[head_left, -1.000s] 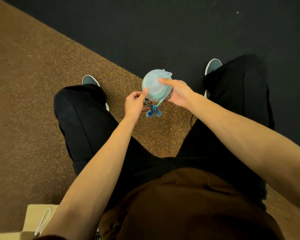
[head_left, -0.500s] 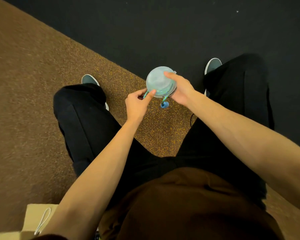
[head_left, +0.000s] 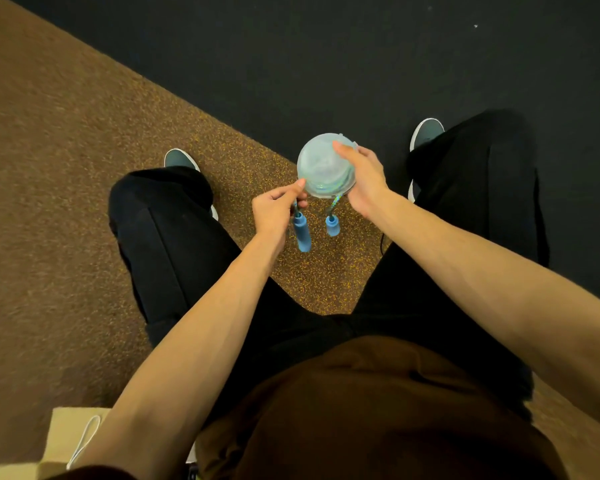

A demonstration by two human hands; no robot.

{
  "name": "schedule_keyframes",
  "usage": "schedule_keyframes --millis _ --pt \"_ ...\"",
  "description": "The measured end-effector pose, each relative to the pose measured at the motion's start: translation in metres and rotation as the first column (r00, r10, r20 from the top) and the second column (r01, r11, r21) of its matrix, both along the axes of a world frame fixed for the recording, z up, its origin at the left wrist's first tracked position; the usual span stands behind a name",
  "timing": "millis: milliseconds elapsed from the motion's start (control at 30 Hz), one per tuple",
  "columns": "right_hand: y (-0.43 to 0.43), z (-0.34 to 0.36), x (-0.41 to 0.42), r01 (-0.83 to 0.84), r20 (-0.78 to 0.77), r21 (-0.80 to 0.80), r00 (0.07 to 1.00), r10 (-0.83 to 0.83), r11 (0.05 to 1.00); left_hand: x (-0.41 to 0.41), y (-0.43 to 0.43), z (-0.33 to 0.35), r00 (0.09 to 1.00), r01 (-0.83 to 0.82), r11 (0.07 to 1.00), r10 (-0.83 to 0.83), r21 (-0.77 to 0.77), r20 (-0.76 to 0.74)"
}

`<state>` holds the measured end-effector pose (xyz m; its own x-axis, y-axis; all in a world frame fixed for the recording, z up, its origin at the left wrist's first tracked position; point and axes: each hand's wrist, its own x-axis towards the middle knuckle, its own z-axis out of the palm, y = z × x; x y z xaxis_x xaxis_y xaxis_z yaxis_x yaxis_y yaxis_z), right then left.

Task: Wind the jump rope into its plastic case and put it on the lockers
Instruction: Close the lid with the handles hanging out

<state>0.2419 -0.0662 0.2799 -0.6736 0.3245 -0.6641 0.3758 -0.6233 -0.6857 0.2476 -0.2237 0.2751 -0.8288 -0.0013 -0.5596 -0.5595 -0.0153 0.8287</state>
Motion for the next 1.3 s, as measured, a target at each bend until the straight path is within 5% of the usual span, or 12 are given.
schedule_keyframes --millis 167,467,800,933,1100,1200,1300 --pt "0.001 -0.003 -0.003 0.006 -0.015 0.102 1.000 -0.005 0.995 -0.001 0.000 0.003 1.000 -0.012 0.995 0.009 0.103 0.027" --pt "0.002 0.003 -0.007 -0.030 -0.083 0.021 0.996 0.032 0.999 0.002 0.005 0.003 0.998 -0.057 0.982 0.055 0.181 0.015" --pt "0.009 0.011 -0.010 -0.056 0.045 0.190 0.998 0.048 0.980 0.006 0.007 0.005 0.991 0.115 0.982 -0.123 0.149 0.046" --pt "0.006 0.006 -0.005 -0.027 0.057 0.285 0.998 0.011 0.958 0.013 0.009 0.007 0.960 0.267 0.951 -0.277 -0.158 -0.043" --pt "0.005 0.003 0.000 -0.044 0.054 0.352 0.998 0.027 0.935 0.016 0.009 0.009 0.815 0.351 0.710 -0.552 -0.610 -0.174" --pt "0.004 0.001 0.001 -0.057 0.058 0.361 0.998 0.039 0.931 0.016 0.010 0.013 0.757 0.347 0.621 -0.628 -0.703 -0.181" --pt "0.005 -0.001 -0.001 -0.074 0.092 0.340 0.995 0.046 0.938 0.018 0.011 0.017 0.750 0.338 0.634 -0.628 -0.696 -0.208"
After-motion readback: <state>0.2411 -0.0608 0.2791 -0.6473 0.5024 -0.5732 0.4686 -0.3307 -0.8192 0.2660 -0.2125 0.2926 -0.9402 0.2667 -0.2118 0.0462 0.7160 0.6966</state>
